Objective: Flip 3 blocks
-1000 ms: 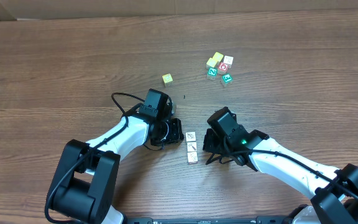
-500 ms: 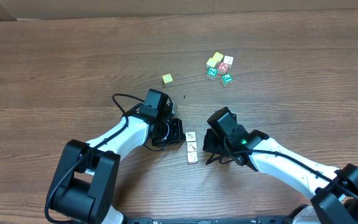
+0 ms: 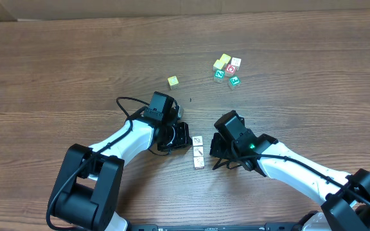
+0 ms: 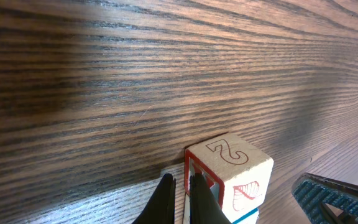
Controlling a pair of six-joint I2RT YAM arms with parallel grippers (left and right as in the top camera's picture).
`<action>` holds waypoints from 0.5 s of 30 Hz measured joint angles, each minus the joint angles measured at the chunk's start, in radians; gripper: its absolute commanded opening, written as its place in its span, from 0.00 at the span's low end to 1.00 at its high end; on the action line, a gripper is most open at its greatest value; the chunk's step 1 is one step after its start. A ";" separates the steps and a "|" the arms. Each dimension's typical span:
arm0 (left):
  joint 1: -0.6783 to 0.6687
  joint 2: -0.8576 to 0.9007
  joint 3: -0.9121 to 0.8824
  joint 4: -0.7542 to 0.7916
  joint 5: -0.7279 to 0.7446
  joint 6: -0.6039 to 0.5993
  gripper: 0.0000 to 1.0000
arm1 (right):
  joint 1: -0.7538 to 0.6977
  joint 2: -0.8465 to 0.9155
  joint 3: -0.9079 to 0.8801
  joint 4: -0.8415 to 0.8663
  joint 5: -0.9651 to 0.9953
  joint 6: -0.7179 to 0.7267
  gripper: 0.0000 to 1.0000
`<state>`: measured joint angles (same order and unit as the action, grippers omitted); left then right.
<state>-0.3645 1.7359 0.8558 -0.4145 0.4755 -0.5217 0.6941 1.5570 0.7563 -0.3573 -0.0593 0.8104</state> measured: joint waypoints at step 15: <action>0.008 0.000 0.025 -0.134 -0.088 0.006 0.04 | -0.006 0.000 0.015 -0.081 0.000 -0.089 0.16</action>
<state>-0.3565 1.7355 0.8806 -0.5480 0.3874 -0.5159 0.6884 1.5570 0.7712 -0.4385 -0.0597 0.7212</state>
